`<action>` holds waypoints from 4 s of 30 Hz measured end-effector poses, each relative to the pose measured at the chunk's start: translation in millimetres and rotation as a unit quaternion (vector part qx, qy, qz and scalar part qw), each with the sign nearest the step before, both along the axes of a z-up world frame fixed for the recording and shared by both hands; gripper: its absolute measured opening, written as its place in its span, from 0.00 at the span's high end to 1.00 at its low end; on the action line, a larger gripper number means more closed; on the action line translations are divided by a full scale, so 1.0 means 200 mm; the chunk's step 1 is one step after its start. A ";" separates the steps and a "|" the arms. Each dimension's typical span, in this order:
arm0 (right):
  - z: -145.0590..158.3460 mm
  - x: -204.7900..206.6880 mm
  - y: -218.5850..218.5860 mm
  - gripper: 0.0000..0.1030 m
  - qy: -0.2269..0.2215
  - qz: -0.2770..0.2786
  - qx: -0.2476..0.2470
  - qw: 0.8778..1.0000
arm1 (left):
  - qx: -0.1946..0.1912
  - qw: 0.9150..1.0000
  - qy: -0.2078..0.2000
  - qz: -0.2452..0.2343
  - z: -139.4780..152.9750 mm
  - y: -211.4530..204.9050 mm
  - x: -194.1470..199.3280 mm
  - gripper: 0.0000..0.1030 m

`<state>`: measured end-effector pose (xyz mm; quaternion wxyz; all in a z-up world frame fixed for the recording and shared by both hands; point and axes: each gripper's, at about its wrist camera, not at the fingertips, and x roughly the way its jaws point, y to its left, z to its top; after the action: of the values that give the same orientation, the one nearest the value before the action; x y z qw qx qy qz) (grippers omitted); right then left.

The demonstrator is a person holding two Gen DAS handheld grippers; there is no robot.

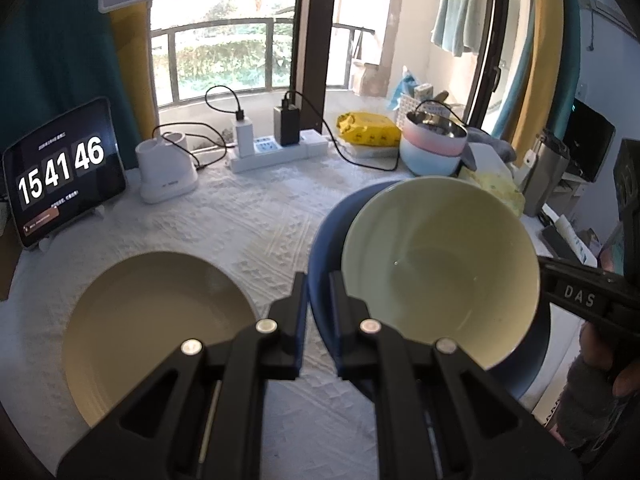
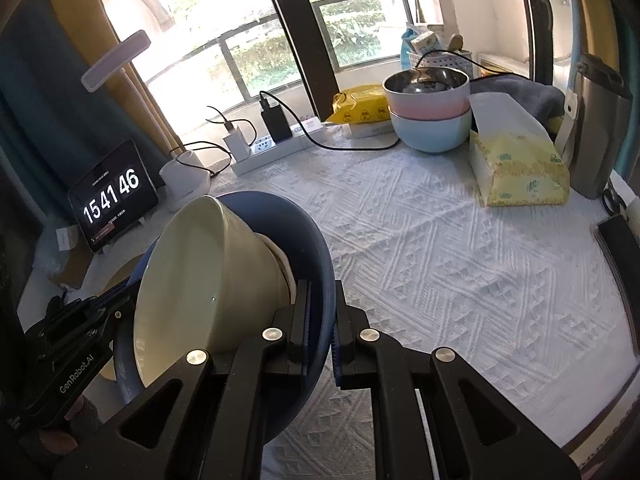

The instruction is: Organize plates and bowls

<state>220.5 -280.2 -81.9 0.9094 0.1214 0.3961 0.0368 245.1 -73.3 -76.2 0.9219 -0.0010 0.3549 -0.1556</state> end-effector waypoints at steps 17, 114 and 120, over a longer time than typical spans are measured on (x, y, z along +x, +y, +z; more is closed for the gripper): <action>0.06 0.05 0.18 0.90 -0.008 0.027 -0.008 1.000 | -0.016 0.999 -0.005 0.028 0.03 0.20 -0.02 0.92; -0.13 0.47 0.99 0.88 0.058 0.140 0.008 0.988 | 0.026 0.985 -0.003 0.173 -0.09 0.93 0.09 0.87; -0.13 0.46 0.99 0.86 0.061 0.136 0.001 0.989 | 0.032 0.984 0.001 0.176 -0.09 0.92 0.09 0.87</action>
<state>312.5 -81.7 -107.8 0.8701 0.0689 0.4633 0.1532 262.3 110.4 -93.5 0.9341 -0.0344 0.3547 0.0199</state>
